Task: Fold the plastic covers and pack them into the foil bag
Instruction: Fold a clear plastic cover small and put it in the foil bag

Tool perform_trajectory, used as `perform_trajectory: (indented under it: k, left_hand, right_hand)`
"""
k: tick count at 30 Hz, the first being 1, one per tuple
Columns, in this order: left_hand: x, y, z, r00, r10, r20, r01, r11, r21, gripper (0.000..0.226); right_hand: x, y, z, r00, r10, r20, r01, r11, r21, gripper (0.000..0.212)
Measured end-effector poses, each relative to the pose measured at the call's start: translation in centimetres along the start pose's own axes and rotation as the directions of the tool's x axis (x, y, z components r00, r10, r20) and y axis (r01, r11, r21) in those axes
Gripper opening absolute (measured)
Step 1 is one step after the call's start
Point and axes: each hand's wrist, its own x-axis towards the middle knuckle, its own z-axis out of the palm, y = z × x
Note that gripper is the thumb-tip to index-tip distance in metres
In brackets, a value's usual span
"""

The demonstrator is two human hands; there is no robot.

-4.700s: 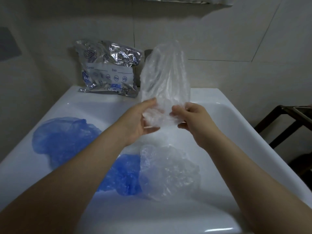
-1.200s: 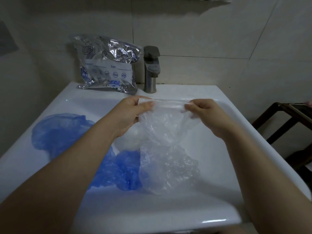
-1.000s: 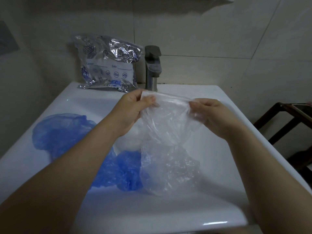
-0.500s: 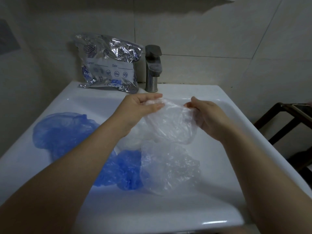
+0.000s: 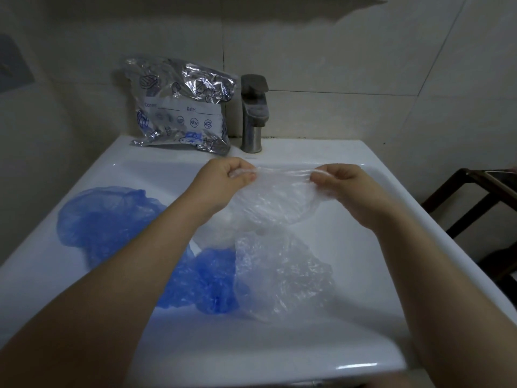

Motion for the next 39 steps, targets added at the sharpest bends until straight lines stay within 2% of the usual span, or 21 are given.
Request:
perform_trajectory:
  k: [4, 8, 13, 16, 19, 22, 24, 27, 29, 31, 33, 37, 39]
  left_hand:
    - [-0.2, 0.1, -0.3, 0.993, -0.014, 0.119, 0.035, 0.983, -0.178, 0.014]
    - [-0.1, -0.1, -0.7, 0.975, -0.027, 0.22, 0.111, 0.92, -0.377, 0.028]
    - [-0.1, -0.2, -0.6, 0.973, -0.121, 0.198, 0.195, 0.891, -0.41, 0.033]
    - [0.1, -0.2, -0.4, 0.979, -0.158, 0.13, 0.192, 0.926, -0.325, 0.022]
    - [-0.2, -0.2, -0.2, 0.979, -0.134, 0.151, 0.167, 0.958, -0.232, 0.012]
    - [-0.2, -0.4, -0.3, 0.974, -0.113, 0.197, 0.161, 0.956, -0.245, 0.024]
    - [-0.1, -0.6, -0.6, 0.973, -0.089, 0.213, 0.144, 0.955, -0.258, 0.027]
    - [0.1, -0.6, -0.6, 0.979, -0.093, 0.181, 0.137, 0.959, -0.248, 0.025]
    - [0.1, -0.6, -0.2, 0.989, -0.098, 0.111, 0.119, 0.972, -0.204, 0.02]
    - [0.2, -0.6, 0.2, 0.994, -0.094, 0.056, 0.102, 0.979, -0.177, 0.016]
    - [0.1, -0.7, 0.2, 0.993, -0.099, 0.069, 0.11, 0.98, -0.164, 0.014]
    - [-0.1, -1.3, -0.6, 0.966, -0.086, 0.243, 0.08, 0.996, 0.033, 0.014]
    - [-0.2, -1.5, -0.7, 0.958, -0.066, 0.279, 0.055, 0.997, 0.045, 0.016]
  right_hand:
    - [0.0, 0.3, -1.0, 0.991, 0.065, 0.115, -0.086, 0.977, 0.194, 0.018]
    - [0.4, 0.3, -1.2, 0.983, 0.161, 0.094, -0.186, 0.851, 0.491, 0.026]
    - [0.5, 0.1, 0.6, 0.969, 0.247, 0.019, -0.221, 0.828, 0.516, 0.035]
    - [0.5, 0.0, 1.4, 0.946, 0.324, -0.018, -0.267, 0.806, 0.529, 0.027]
    - [0.3, 0.3, 1.7, 0.964, 0.267, -0.018, -0.235, 0.877, 0.419, 0.018]
    - [0.1, 0.2, 1.5, 0.988, 0.155, 0.017, -0.154, 0.958, 0.243, 0.01]
    - [0.1, 0.2, 1.1, 0.994, 0.113, -0.006, -0.112, 0.988, 0.11, 0.015]
    - [0.2, 0.1, 0.9, 0.995, 0.011, -0.1, -0.024, 0.99, -0.136, 0.008]
    - [0.1, 0.1, 0.9, 0.996, -0.026, -0.09, 0.007, 0.978, -0.21, 0.005]
    - [0.0, 0.1, 0.7, 0.998, -0.031, -0.046, 0.019, 0.968, -0.249, 0.013]
    - [0.0, 0.2, 0.3, 1.0, -0.012, -0.016, 0.008, 0.968, -0.251, 0.019]
    - [0.3, 0.7, -0.8, 0.999, 0.043, -0.004, -0.043, 0.979, -0.2, 0.018]
    - [0.3, 0.8, -1.1, 0.996, 0.058, 0.067, -0.051, 0.993, -0.103, 0.016]
